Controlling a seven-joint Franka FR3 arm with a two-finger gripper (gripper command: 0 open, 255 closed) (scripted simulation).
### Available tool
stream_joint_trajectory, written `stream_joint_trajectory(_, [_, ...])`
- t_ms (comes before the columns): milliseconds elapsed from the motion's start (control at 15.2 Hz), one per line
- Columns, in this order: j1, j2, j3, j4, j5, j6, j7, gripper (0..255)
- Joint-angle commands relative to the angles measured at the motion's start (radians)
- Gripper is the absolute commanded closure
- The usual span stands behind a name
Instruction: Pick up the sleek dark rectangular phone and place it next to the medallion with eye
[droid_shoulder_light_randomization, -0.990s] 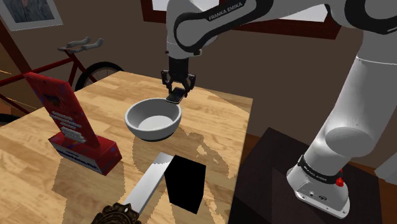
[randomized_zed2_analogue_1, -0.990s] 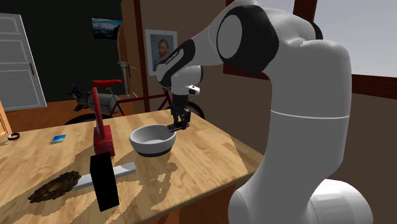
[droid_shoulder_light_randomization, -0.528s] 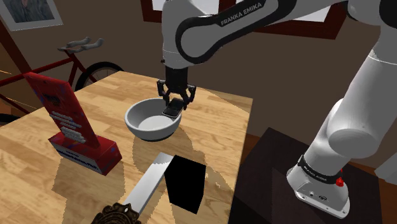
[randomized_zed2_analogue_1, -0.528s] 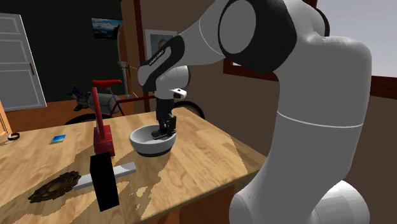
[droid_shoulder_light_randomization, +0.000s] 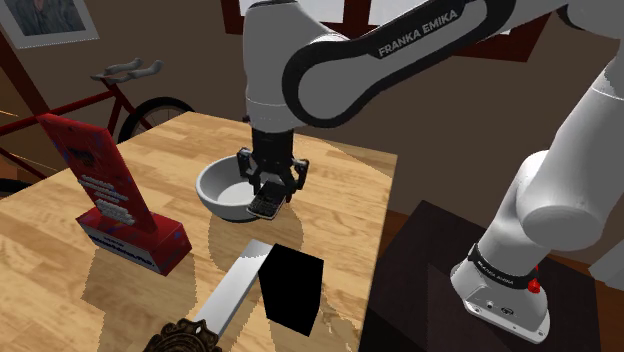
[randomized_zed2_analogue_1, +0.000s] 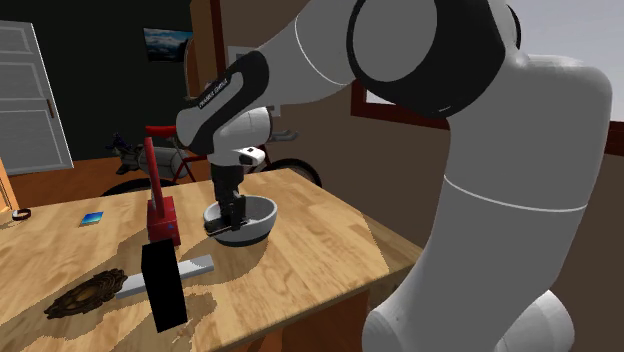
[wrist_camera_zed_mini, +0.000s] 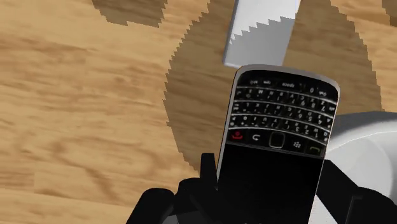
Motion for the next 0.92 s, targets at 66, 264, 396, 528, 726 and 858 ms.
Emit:
stream_joint_trajectory(66, [0.034,-0.025,0.036,-0.019,0.011,0.000,0.067,255])
stream_joint_trajectory(264, [0.068,-0.029,0.076,-0.022,0.011,0.001,0.140,255])
stream_joint_trajectory(396, [0.091,-0.027,0.102,-0.019,0.007,0.001,0.191,255])
stream_joint_trajectory(528, [0.113,-0.019,0.130,-0.011,0.000,0.001,0.245,255])
stream_joint_trajectory(726, [0.147,0.002,0.171,0.010,-0.019,-0.002,0.330,255])
stream_joint_trajectory(858, [0.170,0.022,0.199,0.029,-0.038,-0.005,0.390,255])
